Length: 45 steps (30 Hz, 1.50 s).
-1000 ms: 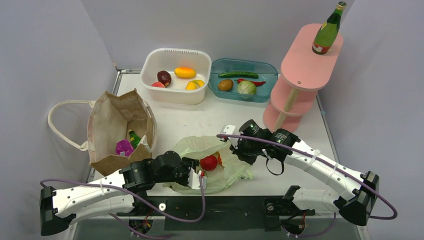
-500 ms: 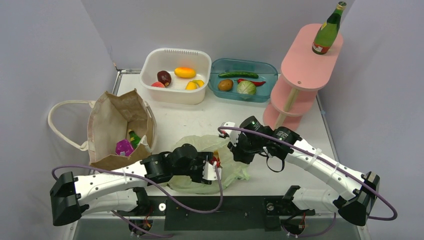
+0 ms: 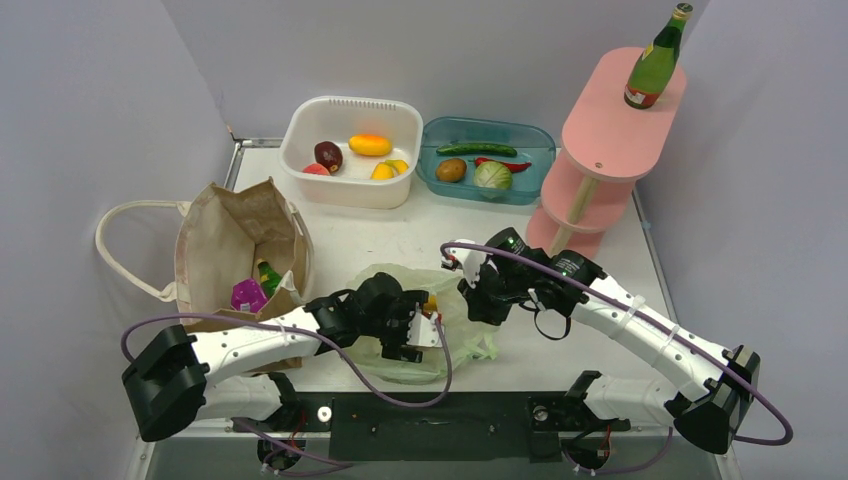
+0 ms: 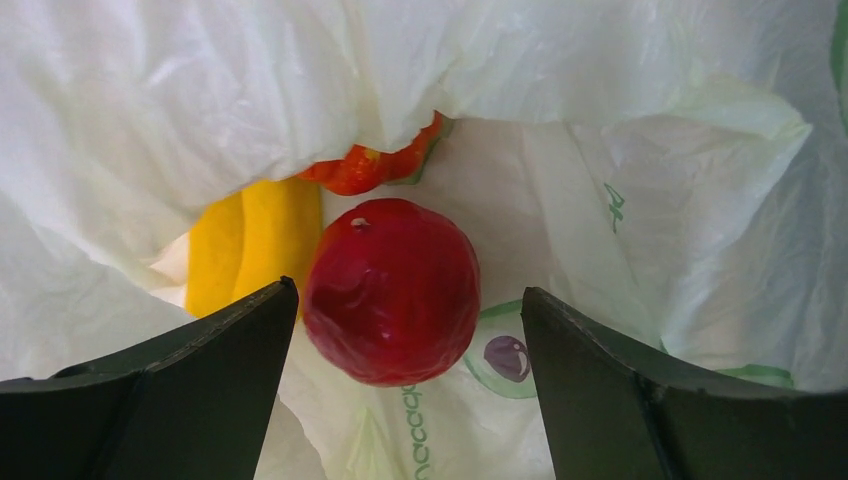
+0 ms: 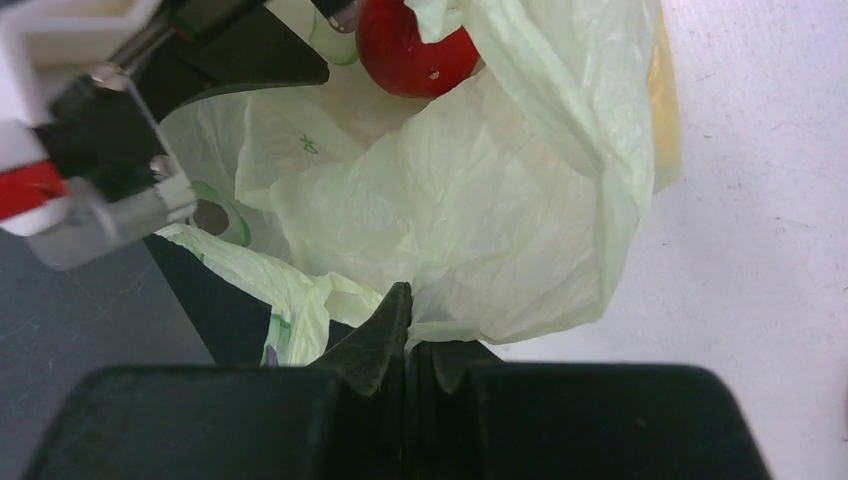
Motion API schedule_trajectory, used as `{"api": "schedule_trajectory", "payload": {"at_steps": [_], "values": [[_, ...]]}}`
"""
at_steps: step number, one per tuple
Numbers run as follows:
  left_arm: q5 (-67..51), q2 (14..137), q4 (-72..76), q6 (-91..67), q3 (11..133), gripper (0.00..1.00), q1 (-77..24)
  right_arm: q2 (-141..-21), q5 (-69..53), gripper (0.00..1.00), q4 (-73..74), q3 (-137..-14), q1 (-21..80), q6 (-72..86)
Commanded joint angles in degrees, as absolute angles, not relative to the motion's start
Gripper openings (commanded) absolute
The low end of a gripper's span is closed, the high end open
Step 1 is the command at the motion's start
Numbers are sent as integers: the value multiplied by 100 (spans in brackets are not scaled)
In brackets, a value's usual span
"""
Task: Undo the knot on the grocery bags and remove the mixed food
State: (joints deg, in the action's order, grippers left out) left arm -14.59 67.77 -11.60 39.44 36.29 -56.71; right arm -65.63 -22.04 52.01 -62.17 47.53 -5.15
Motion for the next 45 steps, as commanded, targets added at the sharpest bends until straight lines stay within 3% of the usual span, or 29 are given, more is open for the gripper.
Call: {"api": "schedule_trajectory", "payload": {"at_steps": [1,5,11,14,16,22,31,38,45], "values": [[-1794,7164,-820,4204,3610,82,-5625,-6490,-2353,0,5071,-6359,4681,-475],[-1738,7522,-756,4253,3610,77,-5608,-6483,-2351,0,5064,-6324,4634,-480],[-1808,7148,-1196,4212,3888,56,-5607,-6463,-2339,0,5019,-6318,4552,-484],[-1965,6517,-1568,4219,4085,40,-5599,-6460,-2328,0,5020,-6308,4530,-483],[-2226,6117,-2005,4033,4356,37,-5599,-6448,-2323,0,5019,-6305,4507,-477],[-3260,5548,-2772,2842,5661,34,-5626,-6447,-2673,0,4932,-6176,4254,-243],[-2863,5704,-2684,658,6926,35,-5423,-6240,-3261,0,4845,-5936,4081,-50],[-2695,6112,-1950,-132,7281,36,-4017,-6140,-3465,0,4817,-5928,3874,0],[-2055,7530,-1102,-80,7933,36,-2301,-6088,-3422,0,4825,-5929,3842,111]]}}
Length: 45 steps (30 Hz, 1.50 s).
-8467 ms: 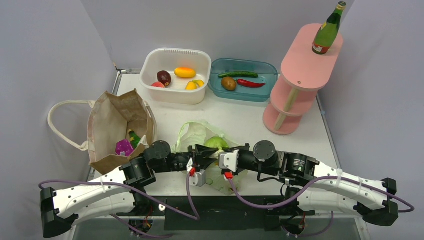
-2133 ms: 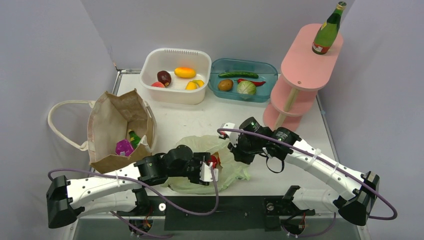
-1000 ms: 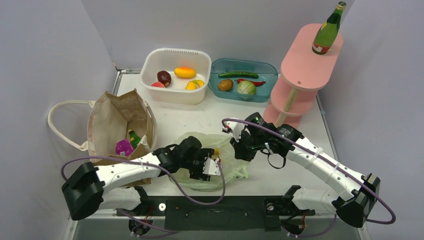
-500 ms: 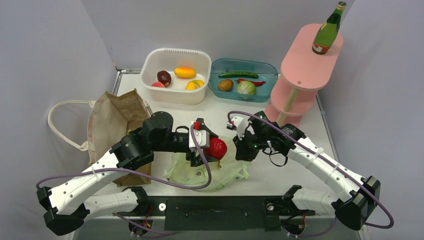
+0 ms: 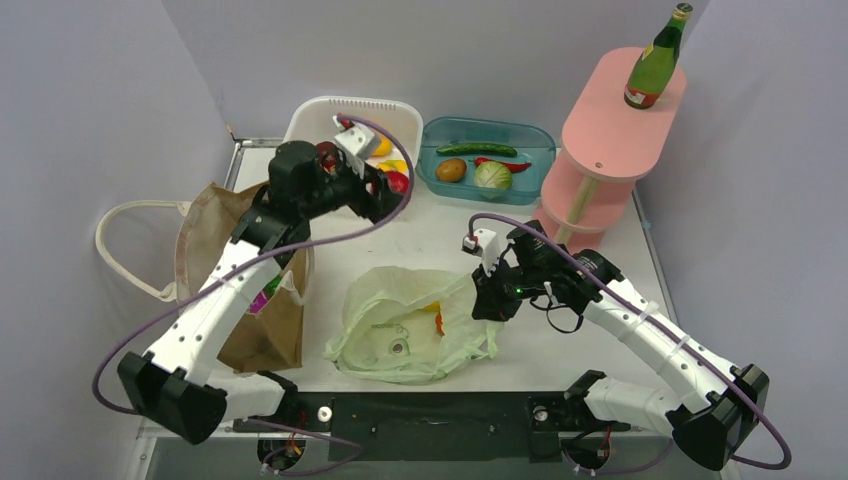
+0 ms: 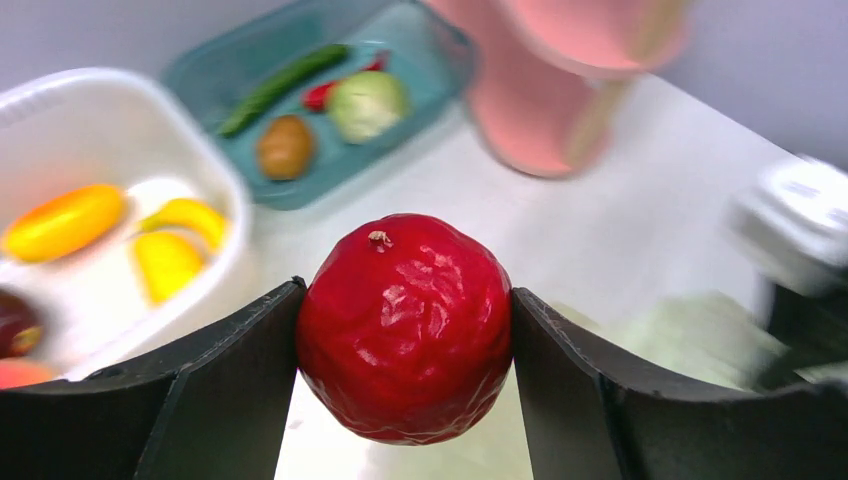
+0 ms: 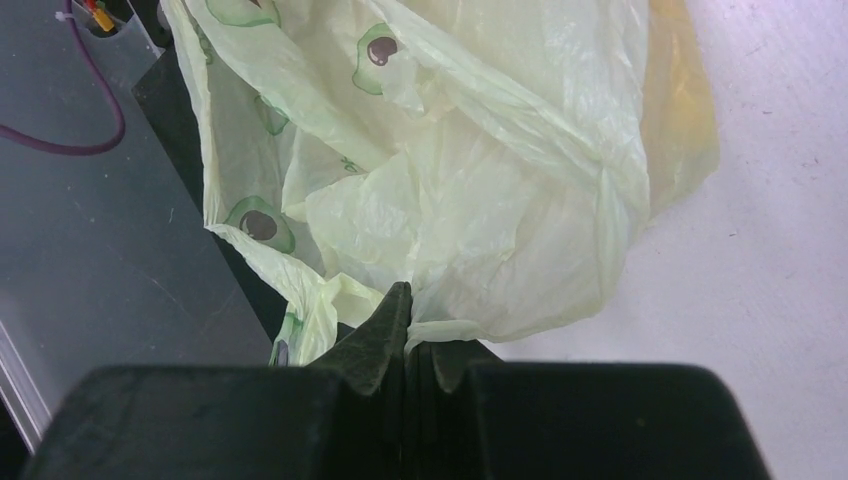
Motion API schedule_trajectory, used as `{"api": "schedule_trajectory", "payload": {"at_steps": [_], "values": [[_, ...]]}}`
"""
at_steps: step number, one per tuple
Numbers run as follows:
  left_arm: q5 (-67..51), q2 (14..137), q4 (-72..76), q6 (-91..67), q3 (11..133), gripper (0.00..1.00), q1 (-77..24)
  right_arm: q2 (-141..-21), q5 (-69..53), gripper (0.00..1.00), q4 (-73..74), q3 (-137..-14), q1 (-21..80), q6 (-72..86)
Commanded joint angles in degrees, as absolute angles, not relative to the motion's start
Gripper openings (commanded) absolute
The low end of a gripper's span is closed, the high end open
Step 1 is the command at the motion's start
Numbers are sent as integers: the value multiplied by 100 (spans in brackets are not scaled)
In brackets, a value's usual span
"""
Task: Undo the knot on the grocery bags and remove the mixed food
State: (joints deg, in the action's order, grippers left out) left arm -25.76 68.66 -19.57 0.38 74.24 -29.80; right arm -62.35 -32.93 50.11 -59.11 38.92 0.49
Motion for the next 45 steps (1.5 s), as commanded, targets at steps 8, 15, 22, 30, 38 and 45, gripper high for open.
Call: {"api": "schedule_trajectory", "payload": {"at_steps": [8,15,22,30,38,45], "values": [[-795,9638,-694,723,9193,36,-1607,-6089,-3407,0,4843,-5988,3792,45],[-699,11441,-1058,893,11035,46,-1182,-6110,-3408,0,4878,-6011,3732,-179],[-932,12407,-1497,901,12410,71,-1050,-6141,-3382,0,4901,-6101,3719,-257],[-359,12762,-2201,1151,13156,78,-1185,-6180,-3437,0,4913,-6075,3718,-261],[-472,11526,-1435,1407,11846,85,-1270,-6217,-3451,0,4913,-6113,3723,-264],[-1634,8454,-749,2375,8796,81,-1777,-6089,-3406,0,4909,-6120,3712,-287]]}}
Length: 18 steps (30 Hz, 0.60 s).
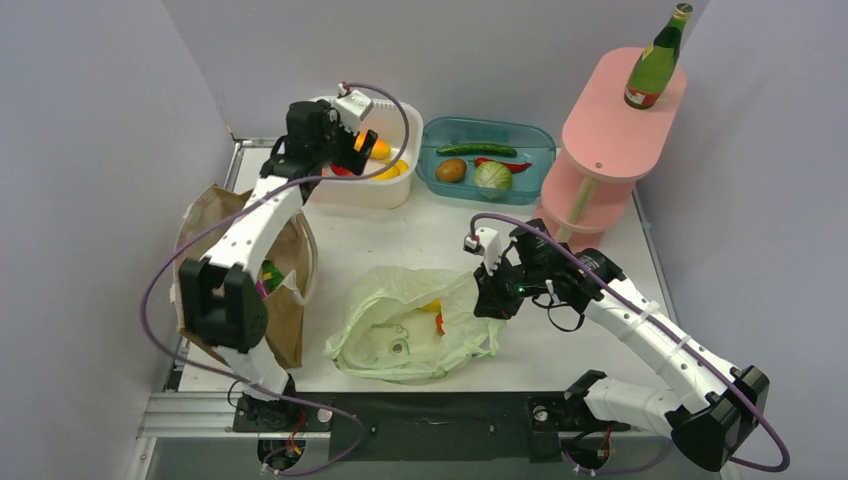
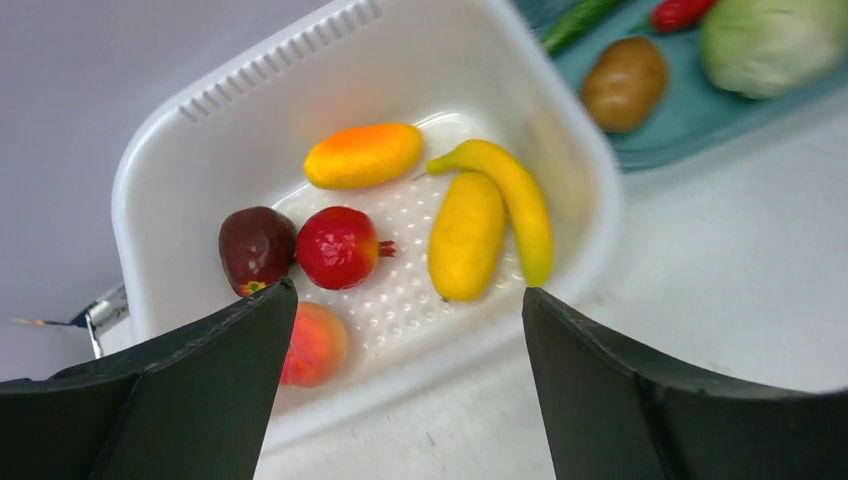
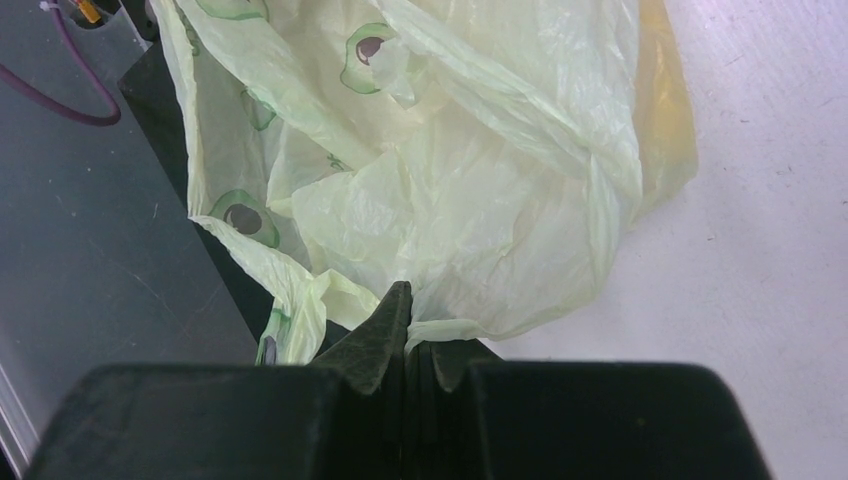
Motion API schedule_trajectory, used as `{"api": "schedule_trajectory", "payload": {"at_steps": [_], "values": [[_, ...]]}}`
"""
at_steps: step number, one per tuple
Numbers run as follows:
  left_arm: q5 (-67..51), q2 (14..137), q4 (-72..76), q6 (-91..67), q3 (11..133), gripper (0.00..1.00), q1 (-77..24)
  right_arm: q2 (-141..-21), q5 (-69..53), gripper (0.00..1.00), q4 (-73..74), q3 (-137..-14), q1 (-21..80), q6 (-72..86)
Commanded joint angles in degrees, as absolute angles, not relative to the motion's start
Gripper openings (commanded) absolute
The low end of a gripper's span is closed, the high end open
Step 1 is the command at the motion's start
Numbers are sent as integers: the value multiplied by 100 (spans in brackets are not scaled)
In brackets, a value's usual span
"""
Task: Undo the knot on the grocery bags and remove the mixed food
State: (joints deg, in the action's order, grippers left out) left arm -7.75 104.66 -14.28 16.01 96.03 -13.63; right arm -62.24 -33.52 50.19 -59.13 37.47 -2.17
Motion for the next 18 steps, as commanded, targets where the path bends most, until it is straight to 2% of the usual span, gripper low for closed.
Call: {"api": "schedule_trajectory", "payload": {"at_steps": [1,4,7,9,14,18], "values": [[-1940,7894,-1209,2637,8626,81,-1952,-6076,-3394,0,4916,-6123,3712,-293],[-2422,6667,-2443,3411,7944,78,-2552,-6024,-3413,0,4928,-6077,3696,-287],[-2370,5881,-3771,4858,7331,76,-3898,-5969,-3567,0,4939,-6025,3679,-194],[-1889,5437,-3952,5187,6798,75,-4803,-5909,-3735,0,4928,-6055,3679,-114],[-964,4974,-3361,4997,5489,73,-6545,-5674,-3725,0,4976,-6164,3696,-240],[-730,5185,-2031,5017,4578,71,-6894,-5613,-3573,0,5624,-6240,3693,-657]]}}
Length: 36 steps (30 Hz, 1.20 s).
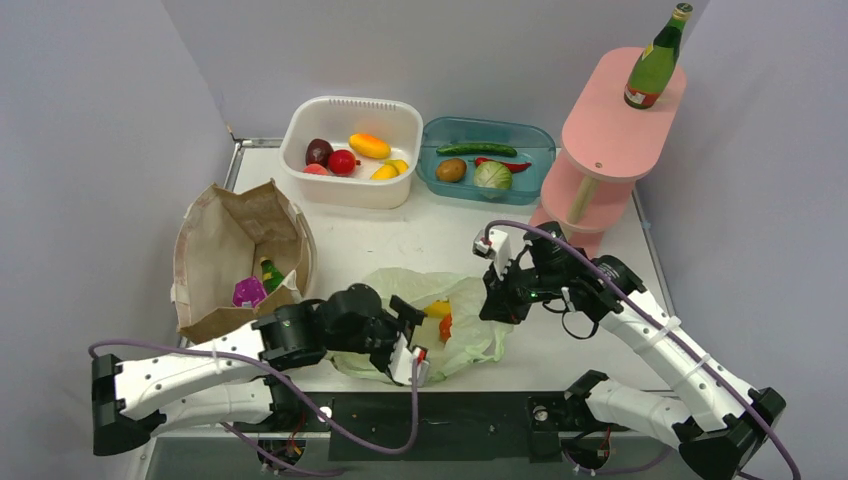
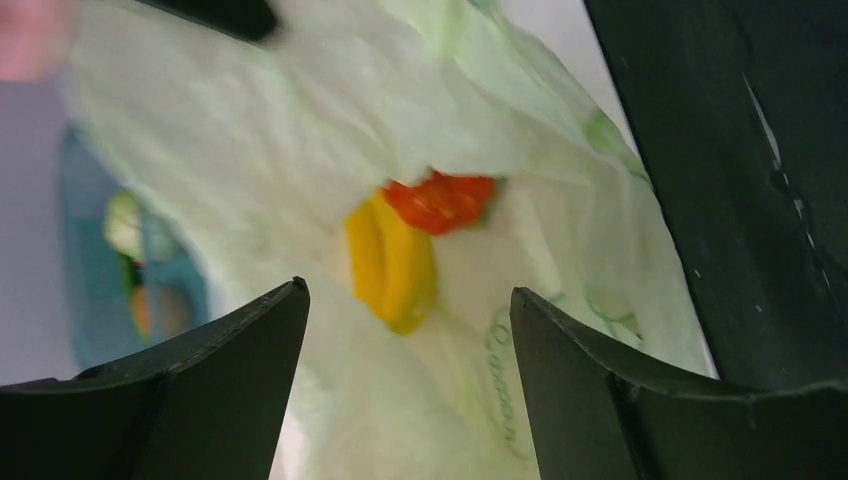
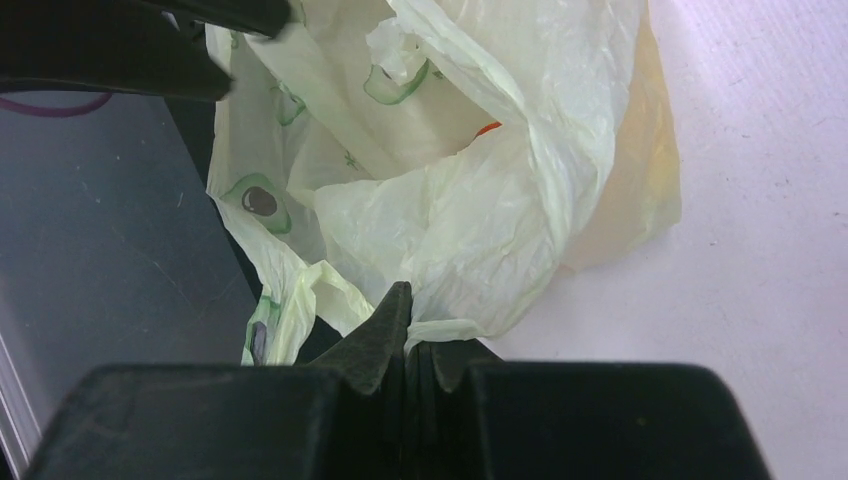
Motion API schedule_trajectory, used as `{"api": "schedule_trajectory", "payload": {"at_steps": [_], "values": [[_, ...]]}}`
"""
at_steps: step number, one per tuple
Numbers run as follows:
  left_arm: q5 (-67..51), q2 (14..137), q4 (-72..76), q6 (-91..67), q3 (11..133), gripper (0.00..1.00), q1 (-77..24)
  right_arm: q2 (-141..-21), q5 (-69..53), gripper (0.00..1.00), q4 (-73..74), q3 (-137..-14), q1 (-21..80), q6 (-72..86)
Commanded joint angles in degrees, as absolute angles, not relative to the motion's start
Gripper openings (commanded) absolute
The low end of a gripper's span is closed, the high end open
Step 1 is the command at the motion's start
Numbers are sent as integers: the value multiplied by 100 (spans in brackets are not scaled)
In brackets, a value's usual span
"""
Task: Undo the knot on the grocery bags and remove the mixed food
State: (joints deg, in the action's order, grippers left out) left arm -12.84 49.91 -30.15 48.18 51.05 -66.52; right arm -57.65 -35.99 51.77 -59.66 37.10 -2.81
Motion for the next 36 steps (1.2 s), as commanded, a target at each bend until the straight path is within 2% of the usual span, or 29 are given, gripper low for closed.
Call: {"api": "schedule_trajectory", "payload": {"at_steps": [1,14,30,36], "values": [[-833,5278,-1881,5031,4405,70,-6901,-5514,-3556,0,5712,-6282,3725,-841],[-1047,6609,697,4683,3292,70,-6731,-4926,-2777,0,6137,-6049,4229,-1521],[-1702,8576,1970,3596,4197,78,-6893,-4903,-2848,0,6099,-6039,4395,-1540],[-1683,9266,1896,3500,4628,78,-6917,-4914,-2870,0,6020,-6067,4412,-1510]]}}
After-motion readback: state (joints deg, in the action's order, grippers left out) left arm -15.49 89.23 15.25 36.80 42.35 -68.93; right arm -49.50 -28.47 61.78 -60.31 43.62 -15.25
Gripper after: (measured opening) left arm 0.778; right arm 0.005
